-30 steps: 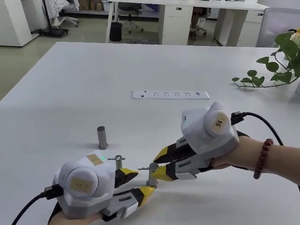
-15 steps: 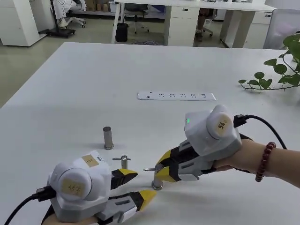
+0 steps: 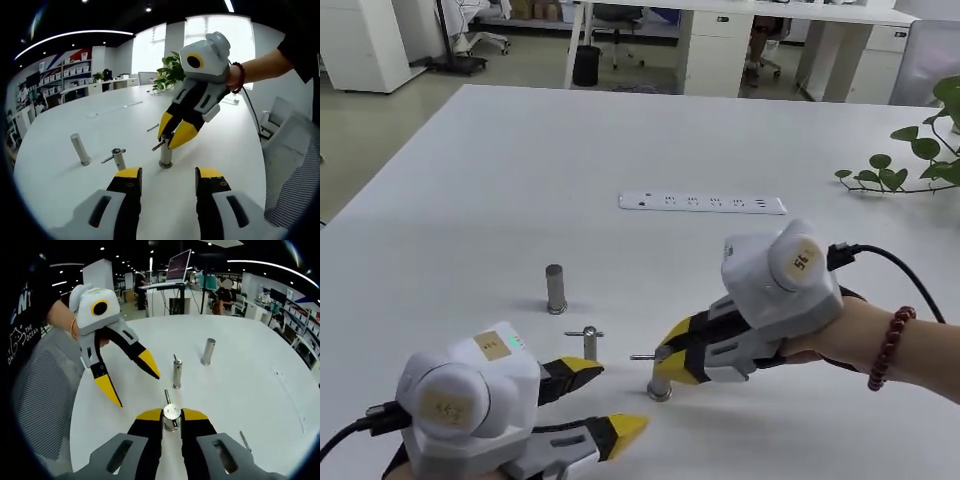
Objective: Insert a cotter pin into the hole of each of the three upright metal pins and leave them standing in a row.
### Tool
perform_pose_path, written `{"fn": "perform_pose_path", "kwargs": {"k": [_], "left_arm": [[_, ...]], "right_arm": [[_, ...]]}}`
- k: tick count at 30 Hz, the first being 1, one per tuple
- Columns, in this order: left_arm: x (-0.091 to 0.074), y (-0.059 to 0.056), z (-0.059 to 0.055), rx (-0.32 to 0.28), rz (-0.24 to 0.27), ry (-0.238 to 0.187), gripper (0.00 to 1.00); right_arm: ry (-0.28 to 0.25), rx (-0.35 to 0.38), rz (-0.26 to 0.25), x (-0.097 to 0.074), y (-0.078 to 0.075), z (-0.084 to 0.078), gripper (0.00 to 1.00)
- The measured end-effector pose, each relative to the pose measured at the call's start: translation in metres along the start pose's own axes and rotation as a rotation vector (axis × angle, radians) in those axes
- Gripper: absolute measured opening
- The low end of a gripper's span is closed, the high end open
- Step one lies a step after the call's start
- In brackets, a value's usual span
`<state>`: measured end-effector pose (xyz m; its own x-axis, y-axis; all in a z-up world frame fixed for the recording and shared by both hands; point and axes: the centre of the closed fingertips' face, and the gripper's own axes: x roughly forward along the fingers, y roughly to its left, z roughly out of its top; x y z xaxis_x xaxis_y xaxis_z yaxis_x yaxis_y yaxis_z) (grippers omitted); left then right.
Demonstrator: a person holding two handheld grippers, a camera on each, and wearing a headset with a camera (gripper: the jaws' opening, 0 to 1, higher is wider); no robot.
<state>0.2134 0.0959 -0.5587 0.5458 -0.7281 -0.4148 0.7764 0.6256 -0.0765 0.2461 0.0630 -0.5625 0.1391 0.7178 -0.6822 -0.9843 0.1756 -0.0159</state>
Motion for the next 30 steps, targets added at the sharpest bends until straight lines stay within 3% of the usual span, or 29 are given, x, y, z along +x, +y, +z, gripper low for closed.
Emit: {"fn": "perform_pose_path", "kwargs": {"k": [15,26,30], "left_arm": [[-0.021,0.008,0.004,-0.035,0.042,-0.026,0.67],[-0.027,0.016,0.006,-0.026,0.066,-0.039,0.76],[-0.028,0.017,0.005,0.003,0.082,-0.027,0.77]], "right_arm": [[0.012,0.003,-0.018,-0.002,-0.008,0.004,0.08],[0.024,0.001,-0.023,-0.001,-0.019,0.007,0.08],[0.038,0.0,-0.021,0.001,-0.022,0.004,0.08]]}}
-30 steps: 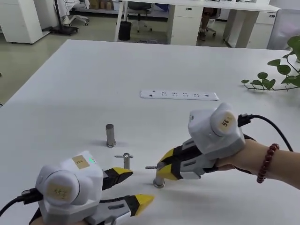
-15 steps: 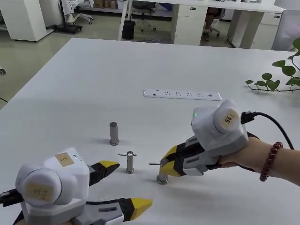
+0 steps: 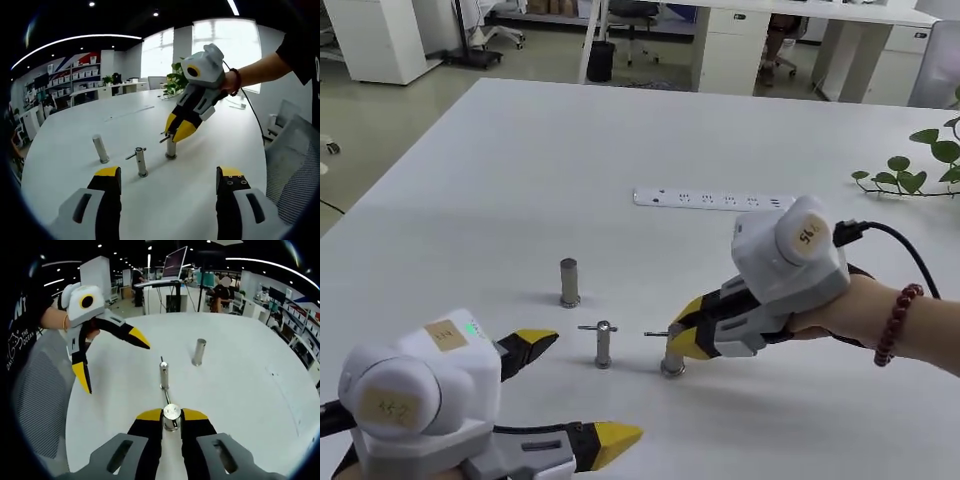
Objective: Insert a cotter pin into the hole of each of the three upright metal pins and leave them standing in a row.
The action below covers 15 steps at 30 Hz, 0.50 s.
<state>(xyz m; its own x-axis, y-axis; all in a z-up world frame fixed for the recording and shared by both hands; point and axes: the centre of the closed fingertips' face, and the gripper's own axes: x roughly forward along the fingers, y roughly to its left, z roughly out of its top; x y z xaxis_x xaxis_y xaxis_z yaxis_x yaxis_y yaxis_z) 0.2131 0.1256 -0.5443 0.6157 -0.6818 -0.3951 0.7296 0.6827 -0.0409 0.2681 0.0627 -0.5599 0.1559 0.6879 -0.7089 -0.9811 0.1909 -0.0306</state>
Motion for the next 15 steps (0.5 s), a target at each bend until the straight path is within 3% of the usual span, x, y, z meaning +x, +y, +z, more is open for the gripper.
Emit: {"fn": "perform_pose_path", "kwargs": {"k": [15], "left_arm": [[0.0032,-0.0043,-0.0016,-0.022,-0.008,-0.001,0.82]], "right_arm": [[-0.001,0.037,0.016,0.0005,-0.0088,-0.0042,0.08]]}}
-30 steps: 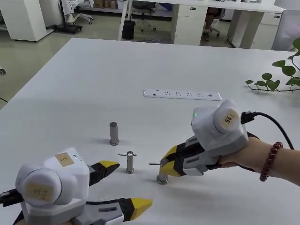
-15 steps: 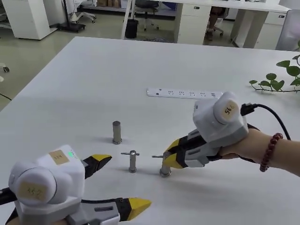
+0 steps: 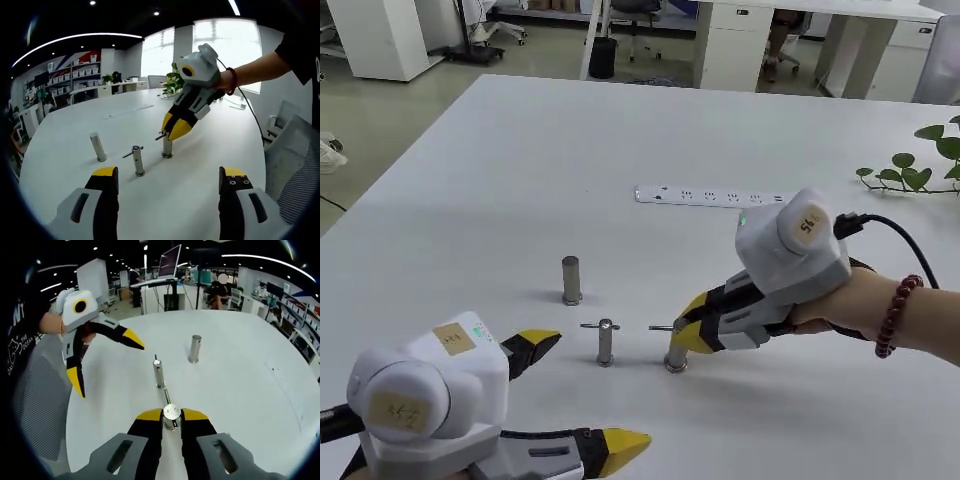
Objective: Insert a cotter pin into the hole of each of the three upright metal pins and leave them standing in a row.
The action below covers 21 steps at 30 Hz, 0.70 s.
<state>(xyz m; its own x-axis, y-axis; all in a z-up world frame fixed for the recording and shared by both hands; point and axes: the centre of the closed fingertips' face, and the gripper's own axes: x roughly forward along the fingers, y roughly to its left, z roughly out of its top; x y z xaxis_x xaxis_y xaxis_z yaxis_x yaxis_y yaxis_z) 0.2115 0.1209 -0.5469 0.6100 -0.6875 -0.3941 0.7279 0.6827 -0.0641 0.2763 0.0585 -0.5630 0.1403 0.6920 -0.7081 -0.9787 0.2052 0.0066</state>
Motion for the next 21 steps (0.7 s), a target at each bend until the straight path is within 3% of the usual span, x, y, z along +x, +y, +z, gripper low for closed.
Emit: {"fn": "perform_pose_path", "kwargs": {"k": [13,21], "left_arm": [[0.0013,-0.0024,-0.0009,-0.007,-0.002,0.004,0.86],[0.0013,-0.0023,0.0004,-0.014,-0.001,0.0,0.91]], "right_arm": [[-0.013,-0.003,0.027,0.0,0.0013,0.0,0.09],[-0.028,-0.001,0.008,-0.0022,0.0008,0.0024,0.16]]}}
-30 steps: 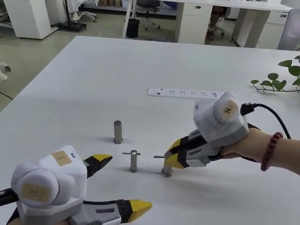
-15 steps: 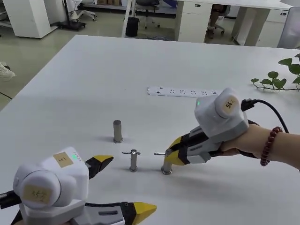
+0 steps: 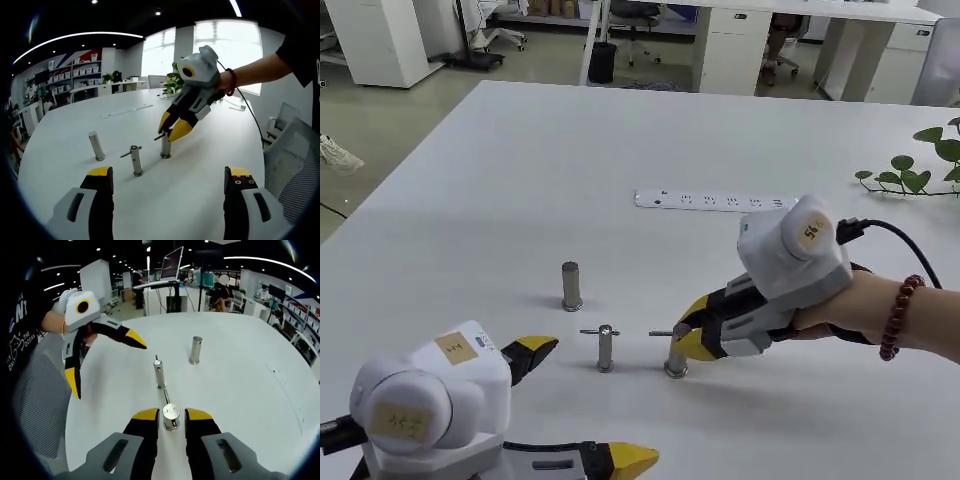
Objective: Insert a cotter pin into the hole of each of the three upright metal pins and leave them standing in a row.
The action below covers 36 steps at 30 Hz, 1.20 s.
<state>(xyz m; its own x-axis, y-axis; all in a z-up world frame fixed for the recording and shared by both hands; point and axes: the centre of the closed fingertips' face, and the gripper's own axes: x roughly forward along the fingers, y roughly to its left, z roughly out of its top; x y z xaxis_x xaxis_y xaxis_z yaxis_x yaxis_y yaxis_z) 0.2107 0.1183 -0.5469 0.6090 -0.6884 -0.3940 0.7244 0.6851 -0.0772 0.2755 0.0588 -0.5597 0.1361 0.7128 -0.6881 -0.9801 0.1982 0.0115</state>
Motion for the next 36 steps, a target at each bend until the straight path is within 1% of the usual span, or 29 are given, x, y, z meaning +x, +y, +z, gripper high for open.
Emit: {"fn": "perform_pose_path", "kwargs": {"k": [3,5,8,11,13,14,15,17,21,24,26,30,32,36], "left_arm": [[-0.001,0.001,0.0,-0.002,0.004,0.001,0.91],[-0.001,0.003,-0.001,0.007,0.014,0.006,0.91],[-0.002,0.003,-0.001,0.0,0.014,0.006,0.92],[-0.002,0.003,0.0,0.012,0.017,0.0,0.92],[-0.003,0.003,0.001,0.001,0.016,-0.002,0.92],[-0.003,0.004,0.001,-0.01,0.018,-0.002,0.93],[-0.004,0.004,0.001,-0.013,0.018,-0.006,0.94],[-0.005,0.005,0.001,-0.012,0.024,-0.006,0.94],[-0.006,0.006,0.003,-0.025,0.029,-0.013,0.98],[-0.007,0.007,0.002,-0.029,0.034,-0.003,0.99],[-0.008,0.007,0.001,-0.038,0.035,0.002,0.99],[-0.008,0.008,0.001,-0.027,0.036,0.001,0.99],[-0.008,0.008,0.001,-0.026,0.036,0.001,0.99],[-0.009,0.009,-0.001,-0.022,0.039,0.006,0.99]], "right_arm": [[-0.056,0.061,-0.001,-0.003,0.001,0.013,0.19],[-0.092,0.102,-0.005,-0.004,0.001,0.021,0.22],[-0.126,0.142,-0.011,-0.004,0.002,0.031,0.27],[-0.141,0.138,-0.031,-0.002,0.001,0.037,0.3],[-0.169,0.176,-0.043,-0.001,-0.002,0.043,0.31],[-0.186,0.201,-0.053,0.0,-0.004,0.047,0.33],[-0.194,0.21,-0.057,0.001,-0.005,0.05,0.34],[-0.21,0.205,-0.064,0.003,-0.006,0.055,0.35],[-0.237,0.209,-0.104,0.01,-0.013,0.064,0.39],[-0.251,0.218,-0.132,0.016,-0.021,0.067,0.42],[-0.256,0.224,-0.142,0.021,-0.023,0.07,0.43],[-0.278,0.234,-0.159,0.029,-0.029,0.076,0.44],[-0.302,0.209,-0.176,0.034,-0.033,0.081,0.43],[-0.323,0.21,-0.193,0.042,-0.038,0.087,0.43]]}}
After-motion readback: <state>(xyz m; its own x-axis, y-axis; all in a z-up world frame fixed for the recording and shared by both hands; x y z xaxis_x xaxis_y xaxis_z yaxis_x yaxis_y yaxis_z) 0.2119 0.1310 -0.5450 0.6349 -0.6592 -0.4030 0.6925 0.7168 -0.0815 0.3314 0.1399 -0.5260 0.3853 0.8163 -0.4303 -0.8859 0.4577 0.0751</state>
